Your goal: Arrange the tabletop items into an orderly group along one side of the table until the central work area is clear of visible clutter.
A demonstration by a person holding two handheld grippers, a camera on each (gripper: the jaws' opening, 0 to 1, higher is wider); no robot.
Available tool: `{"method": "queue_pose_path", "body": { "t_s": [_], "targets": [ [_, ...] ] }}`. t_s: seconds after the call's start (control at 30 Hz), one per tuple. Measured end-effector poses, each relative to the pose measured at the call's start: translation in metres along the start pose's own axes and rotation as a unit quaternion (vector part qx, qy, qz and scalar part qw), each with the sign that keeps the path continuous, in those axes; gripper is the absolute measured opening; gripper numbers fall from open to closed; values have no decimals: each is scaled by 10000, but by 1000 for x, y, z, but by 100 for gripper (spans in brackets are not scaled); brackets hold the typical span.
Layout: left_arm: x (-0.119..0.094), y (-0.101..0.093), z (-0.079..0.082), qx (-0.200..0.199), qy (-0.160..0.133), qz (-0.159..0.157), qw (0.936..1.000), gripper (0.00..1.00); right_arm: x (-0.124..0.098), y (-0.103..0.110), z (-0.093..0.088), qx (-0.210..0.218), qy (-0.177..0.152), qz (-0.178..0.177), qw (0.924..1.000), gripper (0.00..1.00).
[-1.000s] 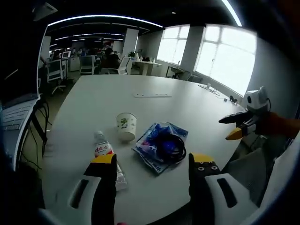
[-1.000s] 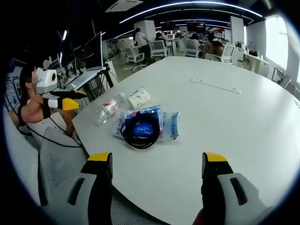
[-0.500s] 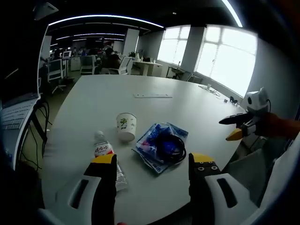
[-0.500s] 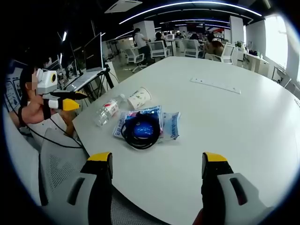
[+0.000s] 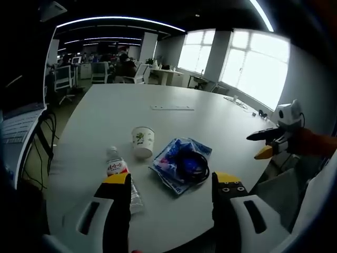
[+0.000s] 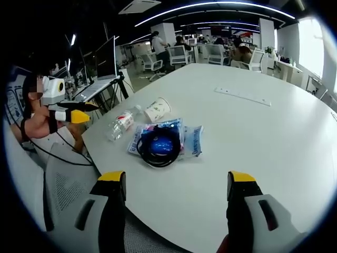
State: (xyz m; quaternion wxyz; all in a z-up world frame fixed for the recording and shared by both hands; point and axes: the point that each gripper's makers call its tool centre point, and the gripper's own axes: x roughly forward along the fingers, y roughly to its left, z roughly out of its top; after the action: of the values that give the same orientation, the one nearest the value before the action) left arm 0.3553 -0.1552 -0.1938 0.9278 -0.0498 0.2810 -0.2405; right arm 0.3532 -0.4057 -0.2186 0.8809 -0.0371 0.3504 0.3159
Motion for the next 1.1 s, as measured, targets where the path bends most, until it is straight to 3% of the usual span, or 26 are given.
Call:
{"method": "queue_pose_path", "body": {
  "t_s": [1.1],
  "targets": [
    [4,9,0,-88,38,55,9999,60,-1,-1,-3,53,17,-4,10000,78]
  ]
}}
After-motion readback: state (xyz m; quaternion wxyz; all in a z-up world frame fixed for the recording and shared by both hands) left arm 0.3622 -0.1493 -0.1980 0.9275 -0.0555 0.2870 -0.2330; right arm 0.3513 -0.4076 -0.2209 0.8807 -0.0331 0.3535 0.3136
